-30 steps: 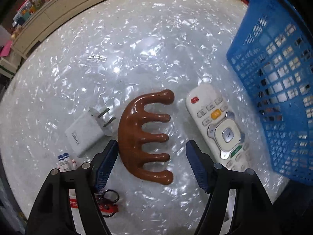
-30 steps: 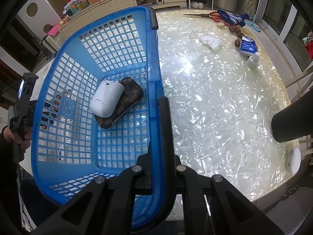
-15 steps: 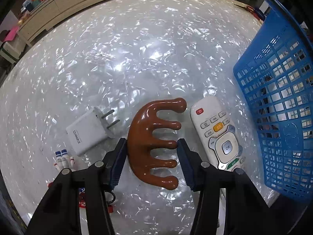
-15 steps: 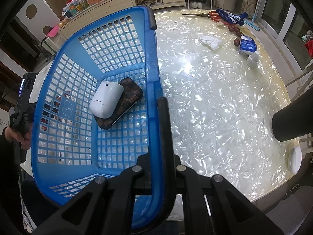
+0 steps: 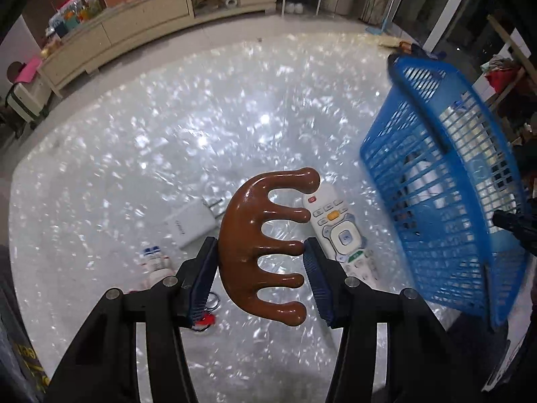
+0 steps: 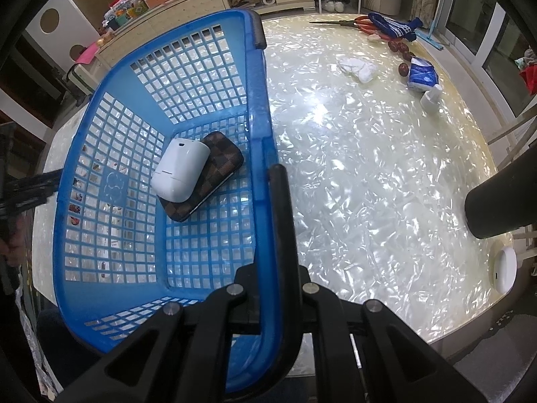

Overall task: Organize rigid objects
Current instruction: 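Lift the massager with the left tool and drop it into the basket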

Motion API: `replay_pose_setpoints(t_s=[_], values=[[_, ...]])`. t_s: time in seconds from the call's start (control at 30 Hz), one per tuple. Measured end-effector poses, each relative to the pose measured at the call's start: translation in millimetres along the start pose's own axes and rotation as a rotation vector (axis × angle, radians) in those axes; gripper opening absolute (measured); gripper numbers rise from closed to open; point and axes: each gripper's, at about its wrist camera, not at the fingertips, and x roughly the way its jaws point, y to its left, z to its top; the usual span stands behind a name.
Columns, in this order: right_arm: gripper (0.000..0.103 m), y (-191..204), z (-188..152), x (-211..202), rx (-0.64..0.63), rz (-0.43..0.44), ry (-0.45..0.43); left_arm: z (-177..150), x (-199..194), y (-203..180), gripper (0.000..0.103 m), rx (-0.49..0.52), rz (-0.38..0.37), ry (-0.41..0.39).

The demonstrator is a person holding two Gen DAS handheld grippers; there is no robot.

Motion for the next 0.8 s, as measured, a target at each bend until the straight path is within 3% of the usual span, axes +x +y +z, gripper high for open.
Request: replay_pose_setpoints(t_s=[0.17, 0.43, 0.8], values=[[0.006, 0, 0, -1, 0.001, 0.002, -0.004, -1, -42, -11, 0.056, 0.003, -0.011, -0.06], [0.006, 1, -2, -3, -0.001, -0.001, -0.006, 6, -93, -57, 0.056, 0.104, -0.078, -0.149], [0.006, 0, -1, -3, -0.001, 0.005, -0.01, 23, -96, -153, 0.056, 0.297, -0.188, -0.177]])
